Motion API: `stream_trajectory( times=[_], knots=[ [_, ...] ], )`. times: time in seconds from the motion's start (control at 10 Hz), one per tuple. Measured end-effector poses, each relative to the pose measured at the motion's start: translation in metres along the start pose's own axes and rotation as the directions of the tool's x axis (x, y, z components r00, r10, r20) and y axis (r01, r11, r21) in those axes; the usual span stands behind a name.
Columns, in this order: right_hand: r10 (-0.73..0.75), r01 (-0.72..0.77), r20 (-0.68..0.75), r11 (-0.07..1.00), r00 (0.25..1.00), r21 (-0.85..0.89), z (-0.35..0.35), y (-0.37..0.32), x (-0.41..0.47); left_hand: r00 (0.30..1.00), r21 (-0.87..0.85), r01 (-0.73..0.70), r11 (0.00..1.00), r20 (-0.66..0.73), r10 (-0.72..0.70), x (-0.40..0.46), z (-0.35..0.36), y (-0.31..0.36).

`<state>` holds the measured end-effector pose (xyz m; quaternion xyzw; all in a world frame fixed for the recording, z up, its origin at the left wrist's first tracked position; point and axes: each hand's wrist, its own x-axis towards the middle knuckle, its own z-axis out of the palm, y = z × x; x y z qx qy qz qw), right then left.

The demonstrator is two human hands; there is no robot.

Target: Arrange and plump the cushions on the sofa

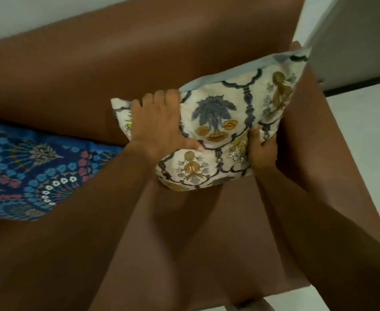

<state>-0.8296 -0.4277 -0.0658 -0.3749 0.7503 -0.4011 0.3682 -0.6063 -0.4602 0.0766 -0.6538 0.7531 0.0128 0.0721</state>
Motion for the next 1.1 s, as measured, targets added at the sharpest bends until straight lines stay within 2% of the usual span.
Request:
stream_trajectory(
  times=[0.1,0.2,0.3,0.5,0.6,0.7,0.8,0.9,1.0,1.1],
  knots=[
    [-0.149,0.149,0.005,0.988,0.989,-0.043,-0.032,-0.036,-0.012,0.982,-0.251,0.187,0.950,0.021,-0.188,-0.006,-0.007,-0.009],
    [-0.348,0.340,-0.006,0.921,0.938,-0.190,-0.068,-0.084,-0.011,0.924,-0.469,0.369,0.802,0.090,-0.373,-0.025,0.000,-0.014],
    [-0.493,0.455,0.017,0.788,0.870,-0.415,-0.086,-0.094,0.001,0.903,-0.540,0.408,0.736,0.120,-0.413,-0.027,0.017,0.004],
    [-0.492,0.449,0.066,0.723,0.868,-0.525,-0.104,-0.054,0.042,0.950,-0.507,0.280,0.815,0.022,-0.312,0.002,0.042,0.025],
    [-0.507,0.443,0.013,0.740,0.862,-0.506,-0.100,-0.060,0.034,0.951,-0.478,0.264,0.838,-0.014,-0.308,0.002,0.041,0.020],
    [-0.484,0.427,0.024,0.747,0.875,-0.509,-0.095,-0.056,0.024,0.956,-0.454,0.240,0.858,-0.041,-0.289,0.002,0.041,0.014],
    [-0.443,0.399,0.047,0.750,0.895,-0.527,-0.093,-0.052,0.021,0.965,-0.409,0.248,0.878,0.022,-0.262,0.002,0.029,0.009],
    [-0.431,0.391,0.042,0.768,0.901,-0.507,-0.096,-0.061,0.009,0.963,-0.384,0.265,0.885,0.144,-0.226,-0.009,0.010,0.003],
    [-0.481,0.418,0.002,0.759,0.877,-0.499,-0.096,-0.082,-0.026,0.966,-0.367,0.257,0.894,0.131,-0.224,-0.032,-0.005,-0.018],
    [-0.570,0.512,0.048,0.694,0.820,-0.506,-0.073,-0.105,-0.069,0.972,-0.341,0.234,0.910,0.088,-0.217,-0.069,-0.008,-0.051]
  ],
)
